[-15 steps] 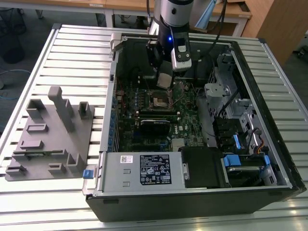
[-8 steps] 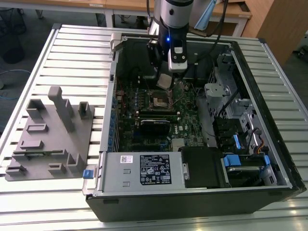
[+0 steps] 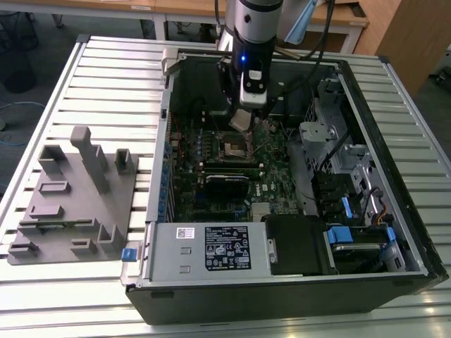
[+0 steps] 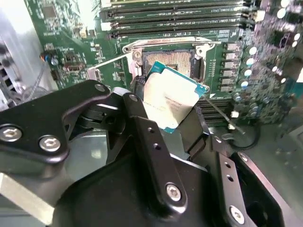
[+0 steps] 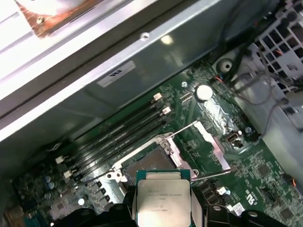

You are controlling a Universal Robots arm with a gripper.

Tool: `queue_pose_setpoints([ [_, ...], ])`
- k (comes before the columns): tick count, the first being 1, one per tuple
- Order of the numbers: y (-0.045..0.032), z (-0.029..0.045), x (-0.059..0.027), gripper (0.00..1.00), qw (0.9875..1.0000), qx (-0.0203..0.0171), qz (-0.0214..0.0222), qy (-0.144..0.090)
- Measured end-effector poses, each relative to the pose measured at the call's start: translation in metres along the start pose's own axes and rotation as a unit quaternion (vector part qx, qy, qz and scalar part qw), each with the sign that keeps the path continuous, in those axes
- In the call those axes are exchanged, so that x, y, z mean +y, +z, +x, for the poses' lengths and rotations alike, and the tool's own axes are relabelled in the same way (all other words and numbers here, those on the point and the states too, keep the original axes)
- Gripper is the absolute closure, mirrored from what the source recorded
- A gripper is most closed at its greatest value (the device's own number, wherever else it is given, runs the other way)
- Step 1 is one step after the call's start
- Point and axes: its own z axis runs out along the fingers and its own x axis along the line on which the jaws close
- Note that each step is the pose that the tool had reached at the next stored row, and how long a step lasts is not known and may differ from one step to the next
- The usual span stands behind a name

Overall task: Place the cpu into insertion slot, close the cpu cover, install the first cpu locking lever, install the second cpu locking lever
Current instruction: 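Place the cpu into insertion slot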

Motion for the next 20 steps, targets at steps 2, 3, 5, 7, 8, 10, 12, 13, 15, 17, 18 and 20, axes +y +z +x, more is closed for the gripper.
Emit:
queue_pose_setpoints([
  [2,0.0007,0.0,-0.0001,0.46,0.9998,-0.0016,-0.0004,0.018],
  [3,0.0011,0.0,-0.0001,0.46,0.9996,-0.0024,-0.0005,0.027],
  [5,0.0017,0.0,-0.0001,0.46,0.999,-0.0041,-0.0009,0.045],
  [7,0.0024,0.0,-0.0002,0.46,0.998,-0.0058,-0.0012,0.063],
  [8,0.0028,0.0,-0.0003,0.46,0.9974,-0.0066,-0.0014,0.072],
  [10,0.0035,-0.0001,-0.0003,0.46,0.9959,-0.0082,-0.0017,0.09],
  [12,0.0041,-0.0001,-0.0004,0.46,0.9941,-0.0098,-0.0021,0.108],
  [13,0.0044,-0.0001,-0.0004,0.46,0.9931,-0.0106,-0.0023,0.117],
  [15,0.005,-0.0001,-0.0004,0.46,0.9908,-0.0122,-0.0026,0.135],
  [17,0.0056,-0.0001,-0.0005,0.46,0.9881,-0.0139,-0.003,0.153],
  [18,0.0059,-0.0001,-0.0005,0.46,0.9867,-0.0147,-0.0031,0.162],
  [20,0.0065,-0.0001,-0.0006,0.46,0.9836,-0.0163,-0.0035,0.18],
])
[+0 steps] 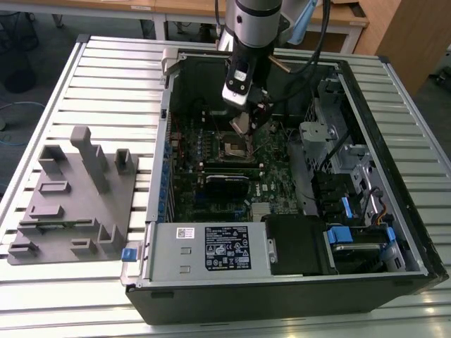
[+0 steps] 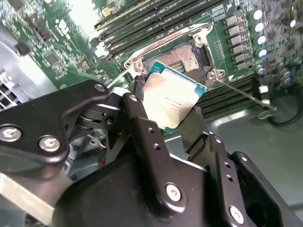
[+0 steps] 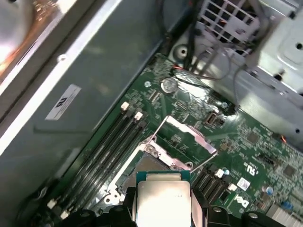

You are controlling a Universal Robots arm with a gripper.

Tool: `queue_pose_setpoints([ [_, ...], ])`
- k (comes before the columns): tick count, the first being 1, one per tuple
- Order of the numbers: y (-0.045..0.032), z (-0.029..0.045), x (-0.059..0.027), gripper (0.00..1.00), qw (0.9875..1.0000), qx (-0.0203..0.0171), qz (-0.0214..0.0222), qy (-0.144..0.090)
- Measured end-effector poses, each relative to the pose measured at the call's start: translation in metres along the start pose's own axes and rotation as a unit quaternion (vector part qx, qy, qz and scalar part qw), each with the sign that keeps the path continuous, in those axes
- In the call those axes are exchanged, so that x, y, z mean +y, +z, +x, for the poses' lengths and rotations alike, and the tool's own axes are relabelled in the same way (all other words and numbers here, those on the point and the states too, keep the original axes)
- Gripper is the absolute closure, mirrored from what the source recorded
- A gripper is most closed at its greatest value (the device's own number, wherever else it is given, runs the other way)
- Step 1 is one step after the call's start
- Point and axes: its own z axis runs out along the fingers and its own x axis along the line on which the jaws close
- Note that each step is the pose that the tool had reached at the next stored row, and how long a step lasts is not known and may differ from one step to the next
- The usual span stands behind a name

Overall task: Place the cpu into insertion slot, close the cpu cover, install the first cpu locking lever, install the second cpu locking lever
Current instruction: 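Place the cpu into insertion slot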

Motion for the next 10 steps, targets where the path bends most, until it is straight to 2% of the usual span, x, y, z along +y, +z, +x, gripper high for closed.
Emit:
queue_pose_setpoints([
  [5,0.0012,-0.0001,-0.0001,0.46,0.9991,-0.0039,-0.0008,0.043],
  [10,0.0013,0.0,-0.0001,0.46,0.999,-0.004,-0.0008,0.044],
])
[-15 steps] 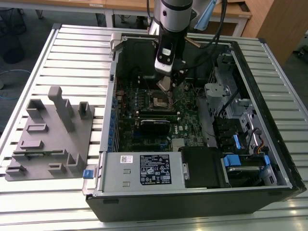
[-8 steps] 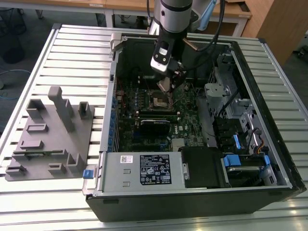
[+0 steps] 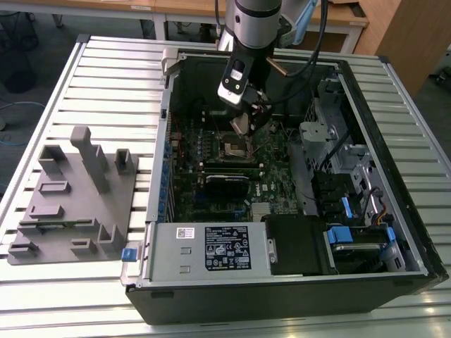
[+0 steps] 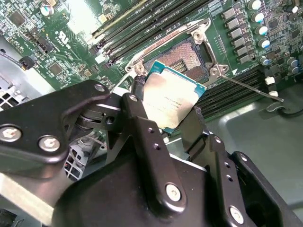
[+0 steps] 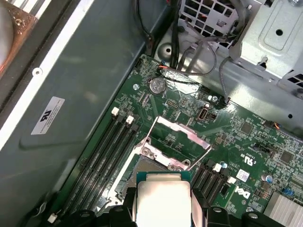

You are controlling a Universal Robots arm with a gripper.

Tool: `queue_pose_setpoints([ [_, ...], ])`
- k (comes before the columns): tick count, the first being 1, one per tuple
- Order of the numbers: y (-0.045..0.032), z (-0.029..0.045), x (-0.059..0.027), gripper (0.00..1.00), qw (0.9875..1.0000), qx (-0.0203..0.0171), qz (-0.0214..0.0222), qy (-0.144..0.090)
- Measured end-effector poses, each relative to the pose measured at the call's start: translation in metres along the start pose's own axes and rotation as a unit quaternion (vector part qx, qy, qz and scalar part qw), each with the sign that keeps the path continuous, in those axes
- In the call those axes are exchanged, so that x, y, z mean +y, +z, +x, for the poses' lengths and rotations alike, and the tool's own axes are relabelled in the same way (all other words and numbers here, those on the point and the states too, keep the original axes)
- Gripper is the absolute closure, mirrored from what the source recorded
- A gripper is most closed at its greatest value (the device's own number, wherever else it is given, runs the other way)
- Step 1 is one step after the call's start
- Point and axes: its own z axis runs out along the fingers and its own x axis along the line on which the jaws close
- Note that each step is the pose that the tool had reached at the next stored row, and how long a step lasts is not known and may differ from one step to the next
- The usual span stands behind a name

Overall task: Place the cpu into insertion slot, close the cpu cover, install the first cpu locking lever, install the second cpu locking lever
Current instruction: 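Place the cpu into insertion slot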

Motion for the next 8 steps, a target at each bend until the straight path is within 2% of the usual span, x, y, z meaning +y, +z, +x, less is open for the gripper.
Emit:
queue_pose_setpoints([
  [3,0.0,0.0,0.0,0.46,1.0,-0.0003,-0.0001,0.002],
  [6,0.0004,0.0,0.0,0.46,0.9996,-0.0024,-0.0006,0.027],
  [8,0.0006,0.0,0.0,0.46,0.9989,-0.0041,-0.0009,0.046],
])
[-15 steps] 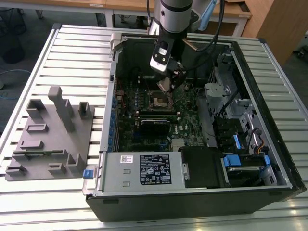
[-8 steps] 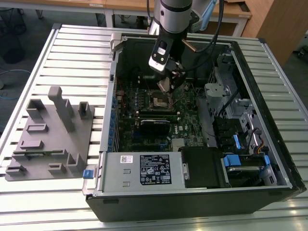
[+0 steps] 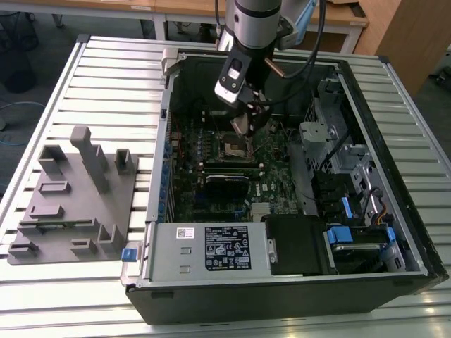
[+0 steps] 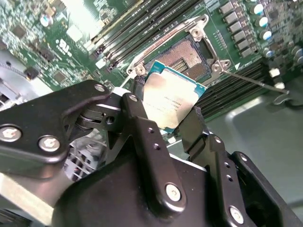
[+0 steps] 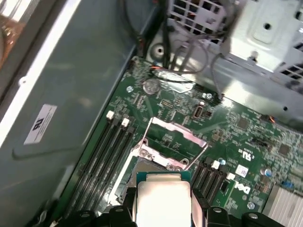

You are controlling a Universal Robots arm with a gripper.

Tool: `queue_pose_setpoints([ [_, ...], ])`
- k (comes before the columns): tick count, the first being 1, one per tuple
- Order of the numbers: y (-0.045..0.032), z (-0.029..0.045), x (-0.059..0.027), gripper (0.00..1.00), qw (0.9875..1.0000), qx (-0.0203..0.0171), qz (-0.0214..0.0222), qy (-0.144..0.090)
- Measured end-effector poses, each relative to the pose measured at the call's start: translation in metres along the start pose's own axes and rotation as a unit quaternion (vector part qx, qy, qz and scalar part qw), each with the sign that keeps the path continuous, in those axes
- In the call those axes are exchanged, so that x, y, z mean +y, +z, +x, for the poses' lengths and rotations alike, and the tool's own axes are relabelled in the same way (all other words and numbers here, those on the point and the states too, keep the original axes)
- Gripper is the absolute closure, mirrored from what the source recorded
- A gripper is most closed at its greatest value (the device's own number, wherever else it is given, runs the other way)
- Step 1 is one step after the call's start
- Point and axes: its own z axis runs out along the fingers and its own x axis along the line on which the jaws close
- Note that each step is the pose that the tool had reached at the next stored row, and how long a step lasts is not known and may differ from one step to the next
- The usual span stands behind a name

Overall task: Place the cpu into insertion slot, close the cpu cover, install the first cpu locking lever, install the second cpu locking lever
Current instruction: 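Place the cpu into insertion slot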

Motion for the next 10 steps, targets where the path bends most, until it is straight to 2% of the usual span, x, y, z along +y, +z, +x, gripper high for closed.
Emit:
queue_pose_setpoints([
  [5,0.0006,0.0,-0.0001,0.46,0.999,-0.0041,-0.0008,0.045],
  [10,0.0015,0.0,-0.0001,0.46,0.9959,-0.0083,-0.0017,0.09],
])
